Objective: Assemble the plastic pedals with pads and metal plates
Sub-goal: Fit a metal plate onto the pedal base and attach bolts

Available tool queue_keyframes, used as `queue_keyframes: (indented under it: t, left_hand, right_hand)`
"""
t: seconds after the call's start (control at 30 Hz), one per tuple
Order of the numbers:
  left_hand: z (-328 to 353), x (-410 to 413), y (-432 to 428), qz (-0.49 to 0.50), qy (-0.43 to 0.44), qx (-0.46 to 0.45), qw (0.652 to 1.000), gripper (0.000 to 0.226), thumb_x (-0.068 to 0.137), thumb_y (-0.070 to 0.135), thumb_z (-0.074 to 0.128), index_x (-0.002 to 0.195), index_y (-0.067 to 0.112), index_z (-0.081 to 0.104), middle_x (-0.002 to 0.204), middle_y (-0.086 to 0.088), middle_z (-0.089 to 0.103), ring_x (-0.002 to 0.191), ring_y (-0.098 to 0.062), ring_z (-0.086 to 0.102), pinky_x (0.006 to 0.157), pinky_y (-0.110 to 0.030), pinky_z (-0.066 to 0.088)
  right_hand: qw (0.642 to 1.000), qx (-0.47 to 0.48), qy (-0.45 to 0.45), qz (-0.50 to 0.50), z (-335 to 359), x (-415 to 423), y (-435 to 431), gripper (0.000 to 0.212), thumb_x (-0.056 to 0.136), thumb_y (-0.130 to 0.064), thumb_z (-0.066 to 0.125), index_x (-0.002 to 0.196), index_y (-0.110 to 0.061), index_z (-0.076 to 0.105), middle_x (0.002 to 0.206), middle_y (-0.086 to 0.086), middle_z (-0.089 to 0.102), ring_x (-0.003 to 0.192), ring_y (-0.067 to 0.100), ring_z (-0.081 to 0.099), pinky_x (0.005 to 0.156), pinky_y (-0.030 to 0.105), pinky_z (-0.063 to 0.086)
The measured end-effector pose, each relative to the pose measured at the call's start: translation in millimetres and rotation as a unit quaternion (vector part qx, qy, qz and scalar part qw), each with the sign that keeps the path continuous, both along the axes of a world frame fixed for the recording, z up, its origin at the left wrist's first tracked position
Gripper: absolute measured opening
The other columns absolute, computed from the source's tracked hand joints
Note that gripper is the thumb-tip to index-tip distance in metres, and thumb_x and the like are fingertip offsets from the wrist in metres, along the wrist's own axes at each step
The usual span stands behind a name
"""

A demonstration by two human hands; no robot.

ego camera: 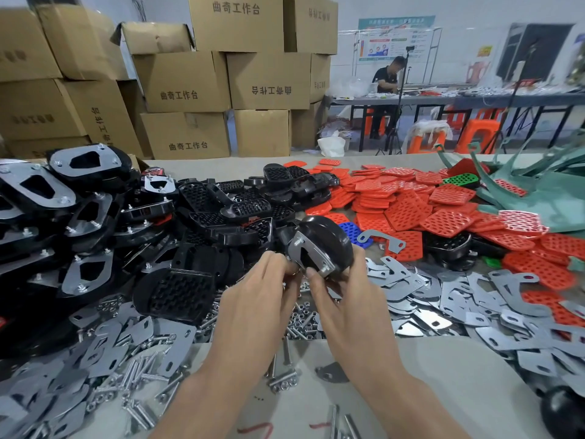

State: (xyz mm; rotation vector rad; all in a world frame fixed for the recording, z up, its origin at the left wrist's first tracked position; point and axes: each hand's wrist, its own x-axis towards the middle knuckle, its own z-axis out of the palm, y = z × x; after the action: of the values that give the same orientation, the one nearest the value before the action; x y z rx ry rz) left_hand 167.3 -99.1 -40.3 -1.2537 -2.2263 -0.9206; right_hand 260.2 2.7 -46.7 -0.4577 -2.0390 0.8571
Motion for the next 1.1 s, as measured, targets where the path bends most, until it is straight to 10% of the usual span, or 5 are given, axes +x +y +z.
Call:
queue_keyframes:
  t: [0.4, 0.6, 0.7, 0.87, 1.1]
  left_hand:
    - [15, 2, 8, -0.095, -0.562, 0.137, 0.810, 0.034, 0.097, 0.039, 0.061, 0.081, 0.012, 0.074, 0.067, -0.002, 0.067, 0.053, -0.014, 0.054, 0.050, -0.025, 0.045]
    - [5, 4, 1, -0.013, -0.081, 0.035, 0.996, 0.019, 0.096, 0.039, 0.054, 0.090, 0.022, 0.060, 0.080, 0.013, 0.059, 0.065, -0.007, 0.056, 0.056, -0.025, 0.046]
    - [6, 5, 4, -0.042, -0.157, 0.084, 0.983, 0.013, 0.096, 0.036, 0.060, 0.090, 0.025, 0.061, 0.078, 0.014, 0.064, 0.067, -0.005, 0.060, 0.056, -0.020, 0.047]
    - [19, 9, 9, -0.115, -0.602, 0.191, 0.767, 0.026, 0.099, 0.028, 0.061, 0.091, 0.005, 0.070, 0.071, -0.001, 0.064, 0.052, -0.009, 0.054, 0.046, -0.020, 0.045]
    - [32, 14, 5, -0.182, -0.769, 0.220, 0.572, 0.022, 0.078, 0.023, 0.071, 0.087, 0.003, 0.072, 0.074, -0.005, 0.065, 0.052, -0.007, 0.054, 0.042, -0.015, 0.047]
  right_hand:
    - [0.999, 0.016, 0.035, 0.012, -3, 0, 3, 0.040, 0.098, -0.034, 0.065, 0.111, -0.055, 0.033, 0.082, -0.036, 0.064, 0.091, 0.001, 0.070, 0.073, 0.024, 0.052]
    - [0.998, 0.035, 0.047, 0.007, -2, 0, 1, 0.039, 0.097, -0.046, 0.059, 0.106, -0.068, 0.028, 0.095, -0.034, 0.067, 0.081, 0.005, 0.071, 0.068, 0.029, 0.052]
    - [0.998, 0.017, 0.062, 0.013, 1, 2, 0, 0.030, 0.093, -0.056, 0.052, 0.107, -0.069, 0.029, 0.098, -0.031, 0.069, 0.077, 0.003, 0.072, 0.068, 0.035, 0.056]
    - [0.999, 0.020, 0.039, 0.007, 2, 2, -1, 0.044, 0.097, -0.046, 0.060, 0.107, -0.074, 0.028, 0.097, -0.035, 0.068, 0.080, 0.005, 0.073, 0.074, 0.044, 0.059]
    - [0.999, 0.027, 0.035, 0.021, -4, 0, 4, 0.059, 0.096, -0.037, 0.066, 0.104, -0.079, 0.026, 0.098, -0.041, 0.063, 0.093, 0.004, 0.068, 0.072, 0.023, 0.050]
